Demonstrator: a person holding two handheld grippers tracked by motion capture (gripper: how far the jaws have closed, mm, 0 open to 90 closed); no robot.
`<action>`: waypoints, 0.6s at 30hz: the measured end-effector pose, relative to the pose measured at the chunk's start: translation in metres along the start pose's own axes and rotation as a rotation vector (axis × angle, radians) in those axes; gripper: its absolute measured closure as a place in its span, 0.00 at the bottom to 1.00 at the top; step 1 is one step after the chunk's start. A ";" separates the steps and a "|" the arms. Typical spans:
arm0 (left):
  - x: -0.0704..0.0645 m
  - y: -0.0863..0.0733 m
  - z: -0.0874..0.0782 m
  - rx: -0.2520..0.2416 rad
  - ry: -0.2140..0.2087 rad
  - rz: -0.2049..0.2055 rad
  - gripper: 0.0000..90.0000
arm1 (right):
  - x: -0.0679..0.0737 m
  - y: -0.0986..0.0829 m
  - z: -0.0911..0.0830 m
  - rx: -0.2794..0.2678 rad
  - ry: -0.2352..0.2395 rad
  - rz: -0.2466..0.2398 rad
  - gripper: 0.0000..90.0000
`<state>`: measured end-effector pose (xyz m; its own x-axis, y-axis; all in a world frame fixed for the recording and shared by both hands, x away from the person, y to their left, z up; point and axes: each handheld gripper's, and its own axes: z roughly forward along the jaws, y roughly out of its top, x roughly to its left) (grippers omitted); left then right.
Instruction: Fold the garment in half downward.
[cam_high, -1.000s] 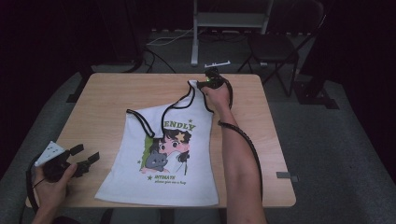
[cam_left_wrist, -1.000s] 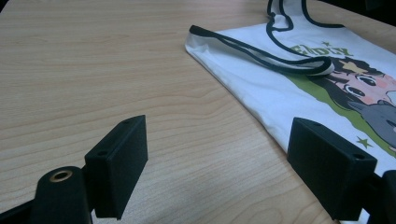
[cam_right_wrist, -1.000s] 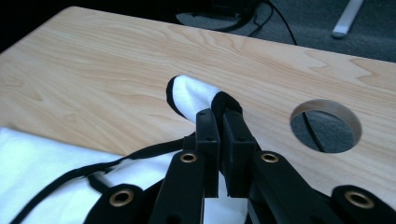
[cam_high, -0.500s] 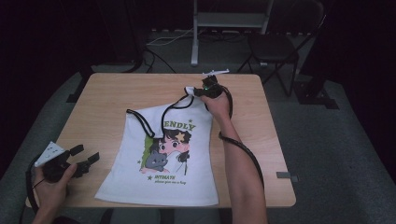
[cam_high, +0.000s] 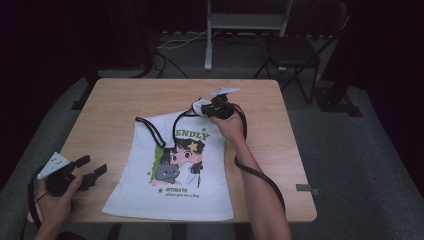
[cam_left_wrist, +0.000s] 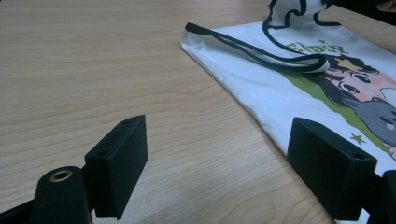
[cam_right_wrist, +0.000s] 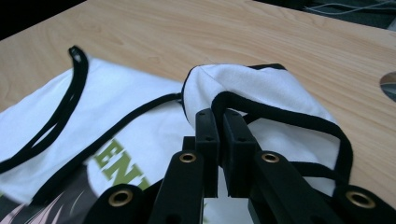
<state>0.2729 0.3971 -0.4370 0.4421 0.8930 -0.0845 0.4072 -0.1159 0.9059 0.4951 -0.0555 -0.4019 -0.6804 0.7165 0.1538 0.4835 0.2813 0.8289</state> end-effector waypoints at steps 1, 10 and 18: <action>0.000 0.000 0.000 0.001 -0.001 0.000 0.22 | 0.002 -0.001 -0.001 -0.003 0.003 -0.007 0.96; 0.000 0.000 -0.001 -0.001 -0.003 -0.003 0.22 | 0.018 -0.015 -0.011 0.010 0.014 -0.063 0.96; 0.000 0.000 -0.001 -0.001 -0.003 -0.003 0.22 | 0.030 -0.025 -0.014 0.013 0.031 -0.091 0.96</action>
<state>0.2723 0.3979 -0.4371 0.4428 0.8922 -0.0888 0.4079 -0.1123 0.9061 0.4545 -0.0497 -0.4104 -0.7383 0.6678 0.0947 0.4261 0.3530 0.8330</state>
